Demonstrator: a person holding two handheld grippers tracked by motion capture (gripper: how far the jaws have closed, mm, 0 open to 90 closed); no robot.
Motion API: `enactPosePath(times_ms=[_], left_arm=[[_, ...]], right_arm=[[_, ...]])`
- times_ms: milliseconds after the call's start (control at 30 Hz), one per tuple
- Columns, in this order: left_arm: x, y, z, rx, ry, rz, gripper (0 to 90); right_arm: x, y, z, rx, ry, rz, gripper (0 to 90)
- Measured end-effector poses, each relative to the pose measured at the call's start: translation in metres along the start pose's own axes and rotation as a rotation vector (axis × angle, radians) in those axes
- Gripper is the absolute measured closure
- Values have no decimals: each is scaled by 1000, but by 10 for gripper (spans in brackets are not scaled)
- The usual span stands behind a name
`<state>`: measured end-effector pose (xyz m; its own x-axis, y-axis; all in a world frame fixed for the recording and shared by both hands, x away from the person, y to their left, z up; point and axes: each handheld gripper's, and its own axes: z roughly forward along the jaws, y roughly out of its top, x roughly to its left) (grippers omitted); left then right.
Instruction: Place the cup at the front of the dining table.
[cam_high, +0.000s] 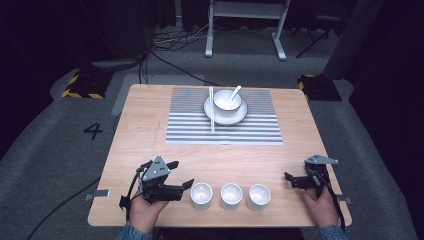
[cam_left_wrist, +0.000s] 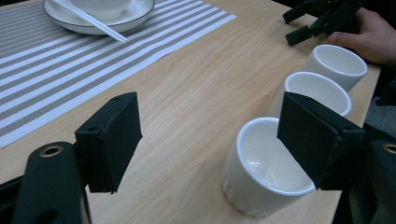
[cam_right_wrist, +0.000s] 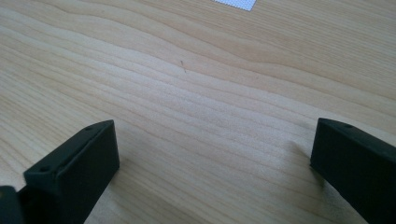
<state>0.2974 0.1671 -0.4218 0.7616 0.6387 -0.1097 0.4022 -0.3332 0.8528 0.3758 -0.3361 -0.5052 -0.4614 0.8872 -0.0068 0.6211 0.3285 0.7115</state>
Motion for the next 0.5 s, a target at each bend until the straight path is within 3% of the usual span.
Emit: enactPosePath(times_ms=[167, 367, 500], left_arm=[[-10, 1, 1, -43, -97, -22, 203], [-24, -1, 9, -23, -98, 32, 177], [-26, -6, 14, -4, -114, 31, 173]], right_arm=[[0, 0, 0, 0, 0, 0, 10], [0, 0, 0, 0, 0, 0, 10], [0, 0, 0, 0, 0, 0, 10]])
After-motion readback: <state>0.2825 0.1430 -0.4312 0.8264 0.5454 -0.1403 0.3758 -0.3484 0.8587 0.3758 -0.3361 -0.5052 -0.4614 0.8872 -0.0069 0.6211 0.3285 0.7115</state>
